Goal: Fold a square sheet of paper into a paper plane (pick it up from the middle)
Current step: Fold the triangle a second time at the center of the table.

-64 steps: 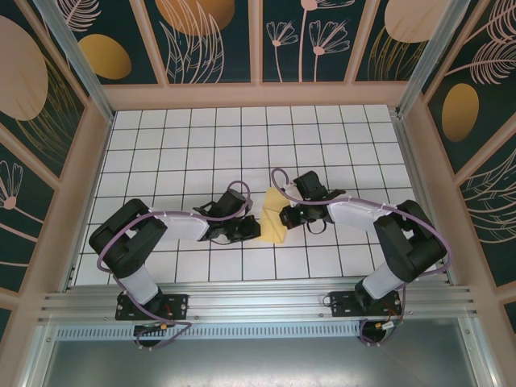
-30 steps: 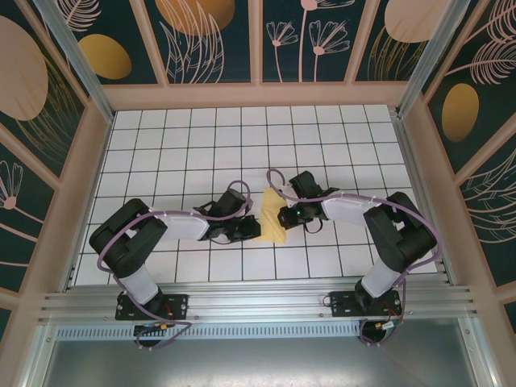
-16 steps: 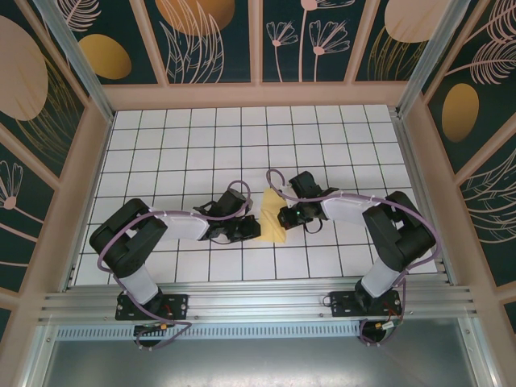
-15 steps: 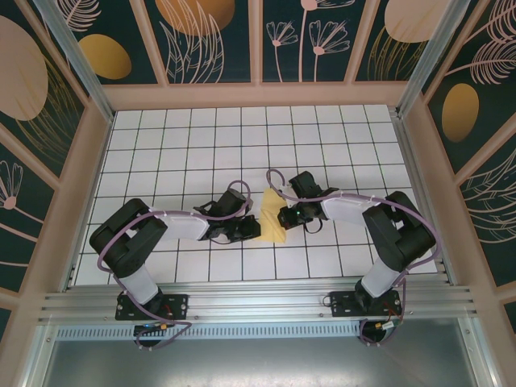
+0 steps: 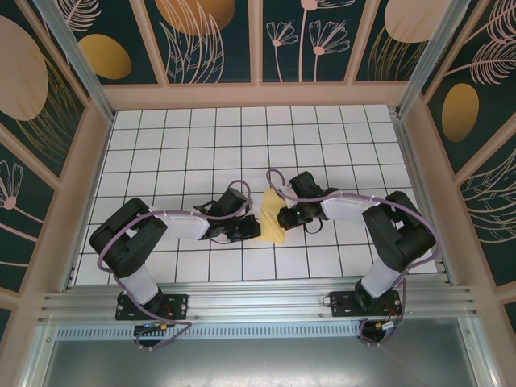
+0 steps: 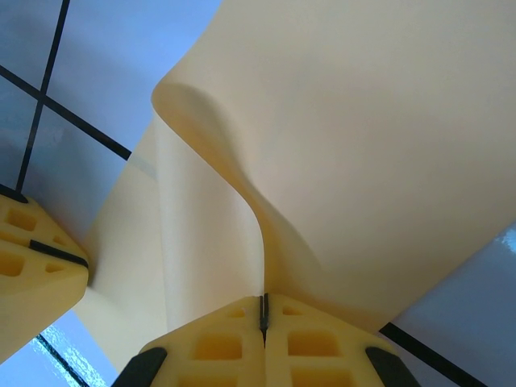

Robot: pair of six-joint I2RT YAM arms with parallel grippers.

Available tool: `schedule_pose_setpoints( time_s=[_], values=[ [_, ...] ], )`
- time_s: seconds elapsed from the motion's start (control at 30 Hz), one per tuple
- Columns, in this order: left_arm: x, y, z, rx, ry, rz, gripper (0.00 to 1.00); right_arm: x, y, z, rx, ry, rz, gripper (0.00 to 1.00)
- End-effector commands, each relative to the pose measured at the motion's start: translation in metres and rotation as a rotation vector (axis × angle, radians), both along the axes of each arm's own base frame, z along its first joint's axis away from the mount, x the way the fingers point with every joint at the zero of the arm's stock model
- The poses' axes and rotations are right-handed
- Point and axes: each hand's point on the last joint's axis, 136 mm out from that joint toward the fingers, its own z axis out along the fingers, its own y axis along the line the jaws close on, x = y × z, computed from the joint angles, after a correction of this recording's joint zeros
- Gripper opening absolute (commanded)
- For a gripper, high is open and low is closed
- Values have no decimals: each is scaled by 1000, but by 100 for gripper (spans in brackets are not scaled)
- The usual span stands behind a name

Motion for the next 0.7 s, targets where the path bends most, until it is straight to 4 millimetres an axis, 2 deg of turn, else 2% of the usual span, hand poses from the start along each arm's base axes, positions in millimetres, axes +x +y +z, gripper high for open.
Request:
schedule_pose_setpoints(
  time_s=[0.0,0.2,0.4,0.67],
  values=[
    [1,-1,-2,16,-2,-15,12,-6,-1,2,6,11,1,6],
    [2,-1,-2,18,-3,-12,12,-7,-2,-4,-5,29,-8,6],
    [10,-3,19,2,-56,-3,13,-5,-5,-10,-29,36,-20,6],
    [34,-15,75,-124,-180,78,16,-6,-5,-11,-32,40,-20,6]
  ],
)
